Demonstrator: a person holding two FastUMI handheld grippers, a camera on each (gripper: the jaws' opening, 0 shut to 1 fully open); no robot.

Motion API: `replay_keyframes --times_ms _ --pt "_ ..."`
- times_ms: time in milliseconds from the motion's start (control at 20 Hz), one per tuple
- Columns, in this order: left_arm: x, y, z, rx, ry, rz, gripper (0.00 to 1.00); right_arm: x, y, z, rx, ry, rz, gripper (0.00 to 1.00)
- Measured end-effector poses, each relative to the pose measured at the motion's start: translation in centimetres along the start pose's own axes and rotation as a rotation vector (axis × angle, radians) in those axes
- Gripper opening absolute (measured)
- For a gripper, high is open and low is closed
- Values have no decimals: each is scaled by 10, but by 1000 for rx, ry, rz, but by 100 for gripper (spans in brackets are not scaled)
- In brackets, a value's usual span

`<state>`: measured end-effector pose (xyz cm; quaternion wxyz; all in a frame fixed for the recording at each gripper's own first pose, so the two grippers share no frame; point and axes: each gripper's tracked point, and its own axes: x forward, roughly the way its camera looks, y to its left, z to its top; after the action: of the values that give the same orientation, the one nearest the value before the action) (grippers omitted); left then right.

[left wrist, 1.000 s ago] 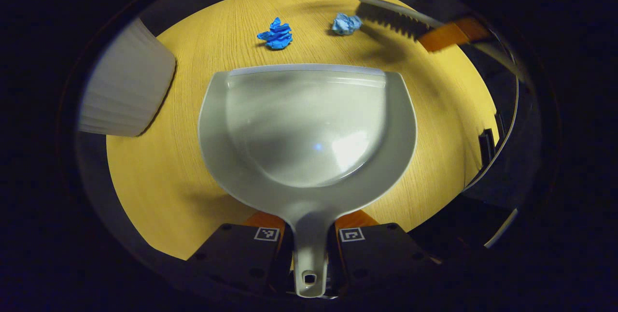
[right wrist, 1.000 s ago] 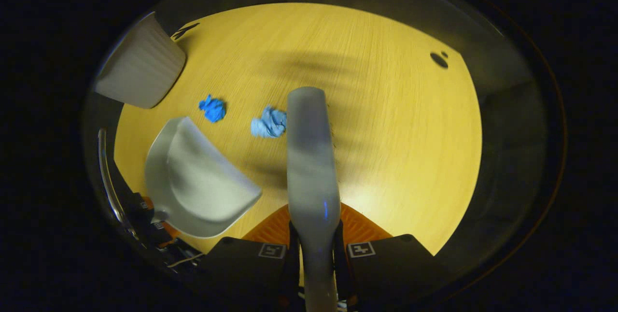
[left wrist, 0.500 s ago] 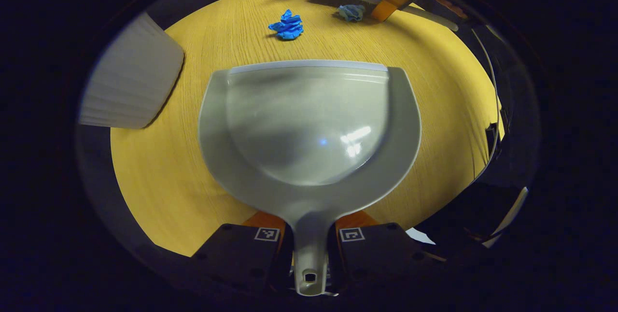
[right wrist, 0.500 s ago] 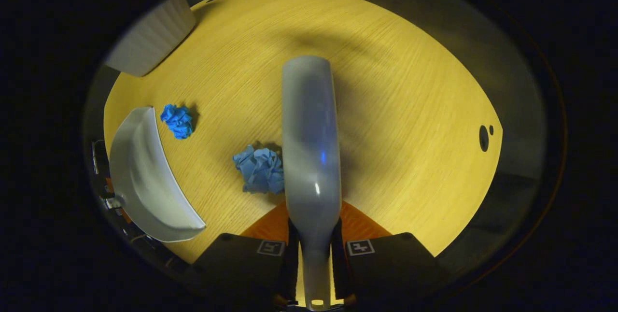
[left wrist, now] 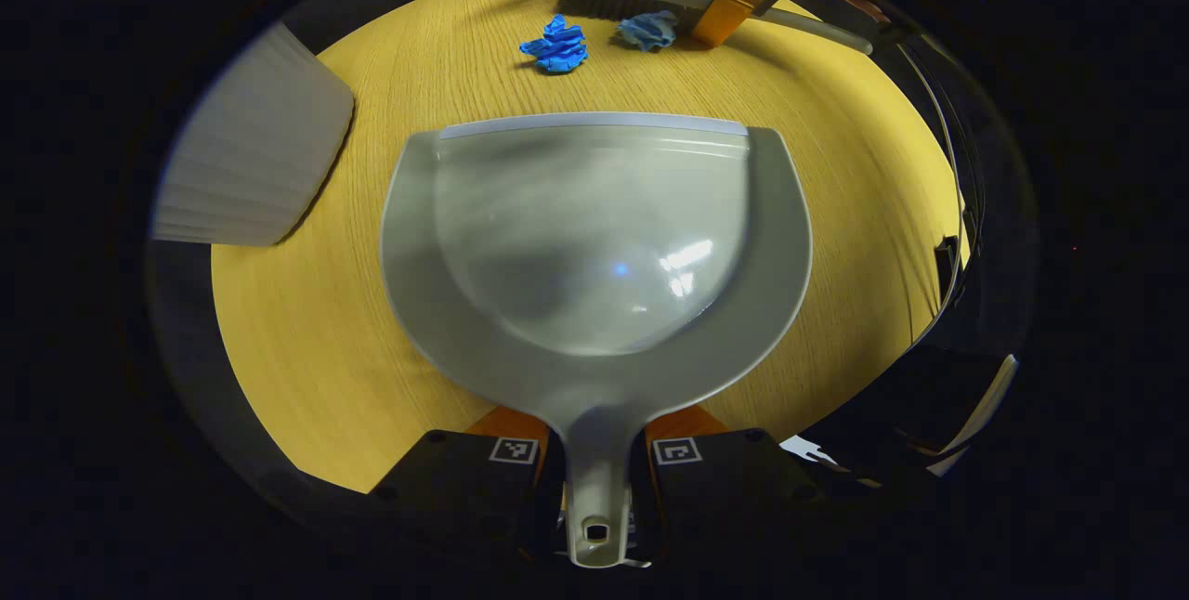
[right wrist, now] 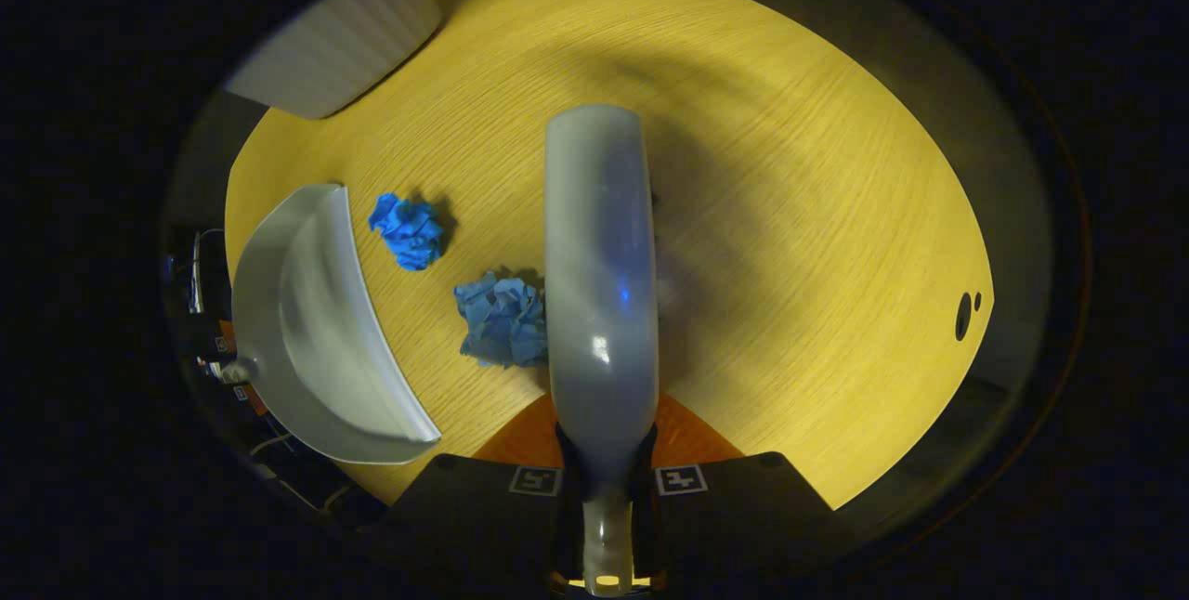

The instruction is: Pick up the small broom and dustpan from the desktop, sweep the trash into the dustpan with the broom, and then empty the trash into the garbage bin.

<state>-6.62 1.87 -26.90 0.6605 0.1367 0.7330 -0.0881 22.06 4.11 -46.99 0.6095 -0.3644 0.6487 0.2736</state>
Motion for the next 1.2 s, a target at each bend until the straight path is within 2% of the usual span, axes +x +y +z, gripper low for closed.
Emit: replay_keyframes --times_ms 50,300,350,550,600,700,850,900,1000,1200 --pt "0 2 -1 7 3 4 29 0 9 0 -36 9 19 22" --pt "0 8 -2 43 -2 9 29 -6 53 -8 -234 47 91 22" --pt "0 8 -2 49 -4 10 29 -8 61 -13 -286 58 114 32" --pt "4 13 1 122 -47 18 29 -5 93 -36 -421 145 303 31" --pt "9 15 0 148 -55 24 29 -4 95 -33 -416 156 338 31" --pt "4 19 -3 166 -70 35 29 -6 90 -24 -395 144 358 31" --pt "6 13 1 137 -118 38 29 -18 93 -20 -267 71 428 31" --pt "6 12 1 140 -144 49 29 -22 95 -21 -209 34 464 22" --pt "3 13 2 139 -194 76 29 -40 95 -21 -104 -48 530 22" --pt "-17 12 8 111 -257 65 29 -64 79 -25 105 -249 587 22"
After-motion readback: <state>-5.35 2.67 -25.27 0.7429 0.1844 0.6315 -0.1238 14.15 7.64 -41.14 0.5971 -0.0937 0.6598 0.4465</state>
